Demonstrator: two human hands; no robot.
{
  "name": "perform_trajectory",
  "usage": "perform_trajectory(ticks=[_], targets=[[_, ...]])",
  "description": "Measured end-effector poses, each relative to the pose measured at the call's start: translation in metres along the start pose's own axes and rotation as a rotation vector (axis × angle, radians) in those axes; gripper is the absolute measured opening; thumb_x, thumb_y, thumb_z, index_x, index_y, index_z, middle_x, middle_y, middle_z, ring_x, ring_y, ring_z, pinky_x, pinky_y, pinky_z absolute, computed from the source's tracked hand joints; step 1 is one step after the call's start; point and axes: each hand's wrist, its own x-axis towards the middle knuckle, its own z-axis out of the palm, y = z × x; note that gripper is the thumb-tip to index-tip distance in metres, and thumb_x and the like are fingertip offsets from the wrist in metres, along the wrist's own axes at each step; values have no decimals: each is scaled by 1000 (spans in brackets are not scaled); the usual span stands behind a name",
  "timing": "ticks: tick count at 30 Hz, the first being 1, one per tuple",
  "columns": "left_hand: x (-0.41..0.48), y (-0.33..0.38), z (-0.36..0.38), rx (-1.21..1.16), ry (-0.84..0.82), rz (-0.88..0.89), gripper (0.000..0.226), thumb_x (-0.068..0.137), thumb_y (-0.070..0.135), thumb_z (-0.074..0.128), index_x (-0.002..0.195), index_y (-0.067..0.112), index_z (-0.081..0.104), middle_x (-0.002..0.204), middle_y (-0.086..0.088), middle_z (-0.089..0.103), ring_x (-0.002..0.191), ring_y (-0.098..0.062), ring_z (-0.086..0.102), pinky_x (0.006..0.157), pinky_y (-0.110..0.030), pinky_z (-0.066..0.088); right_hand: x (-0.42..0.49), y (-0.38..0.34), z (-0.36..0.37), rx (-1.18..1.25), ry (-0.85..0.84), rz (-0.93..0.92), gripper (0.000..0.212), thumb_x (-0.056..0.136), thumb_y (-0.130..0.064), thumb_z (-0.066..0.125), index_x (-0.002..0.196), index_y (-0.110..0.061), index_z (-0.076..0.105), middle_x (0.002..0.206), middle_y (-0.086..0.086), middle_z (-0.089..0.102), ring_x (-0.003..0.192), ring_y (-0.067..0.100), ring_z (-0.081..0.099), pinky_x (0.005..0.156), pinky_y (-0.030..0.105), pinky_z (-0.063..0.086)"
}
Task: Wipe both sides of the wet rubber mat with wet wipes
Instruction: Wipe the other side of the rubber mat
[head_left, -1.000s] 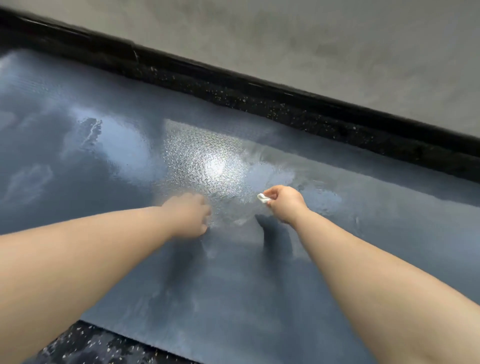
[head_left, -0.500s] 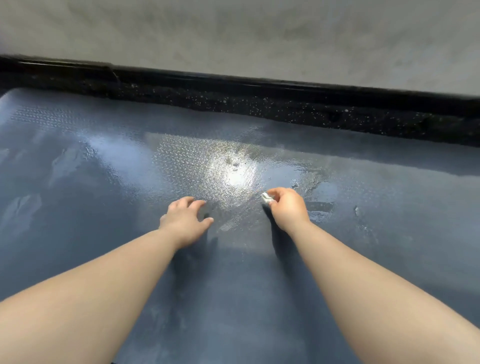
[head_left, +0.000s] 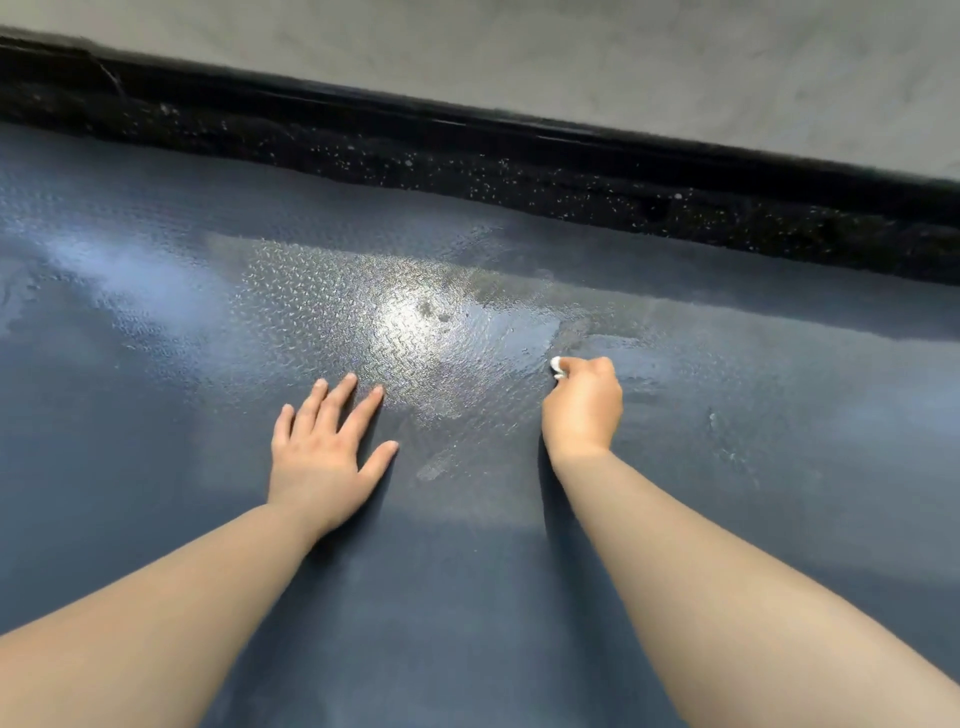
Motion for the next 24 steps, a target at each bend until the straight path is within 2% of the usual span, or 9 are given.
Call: perform_trajectory(ticks=[3,6,8,11,13,16,19,22,24], targets=[[-3,1,1,-35,43,13,83,73,69,5,147,36,21,158,5,13,146,-20,5,114,-42,-3,-34,-37,31,-13,-135,-216,39,88,-1,47,118,-19,63,115,9,51,106,28,49,87,26,35],[-3,1,3,-31,55,21,85,72,68,5,147,33,25,157,3,16,146,-22,9,114,-44,-1,-58,-69,53,50,-326,-404,33,88,-5,52,116,-16,64,115,11,52,107,29,51,91,30,38],[-2,0,2,-17,49,14,86,71,68,2,147,35,23,158,4,13,146,-21,6,114,-43,-2,-49,-74,47,130,-335,-435,31,88,-5,52,115,-13,65,113,12,55,106,29,53,92,29,40],[-3,0,4,4,39,8,87,70,69,-3,148,37,17,159,5,9,146,-20,1,114,-42,-6,-1,-49,15,228,-76,-207,30,90,-3,50,113,-12,67,113,13,56,102,27,55,79,14,32],[-2,0,5,5,36,6,87,69,69,-5,148,38,14,159,5,7,146,-19,-1,114,-42,-8,30,-16,-8,161,85,24,31,90,-5,49,115,-15,65,119,13,52,105,31,53,82,21,34],[-2,1,3,-12,35,4,88,69,69,-4,148,38,17,159,6,8,146,-19,-1,113,-41,-8,42,6,-18,31,103,230,35,90,-3,45,117,-17,63,125,12,48,111,34,49,88,32,39],[-1,3,-2,-81,75,8,85,70,68,8,144,35,35,155,3,24,145,-21,12,113,-41,-1,21,-22,10,-20,28,17,37,88,2,47,116,-16,64,121,11,51,111,30,49,88,27,35],[5,5,-10,-153,196,9,71,77,57,23,126,20,60,136,-8,51,130,-31,40,103,-47,23,-27,-67,48,-21,-209,-363,36,84,0,50,114,-12,65,114,14,54,103,32,52,87,30,36],[16,5,-17,-164,265,-9,64,80,48,28,118,13,64,128,-13,56,121,-34,47,97,-48,29,-41,-84,56,38,-321,-439,32,84,-3,53,112,-12,66,112,14,54,102,34,53,89,31,39]])
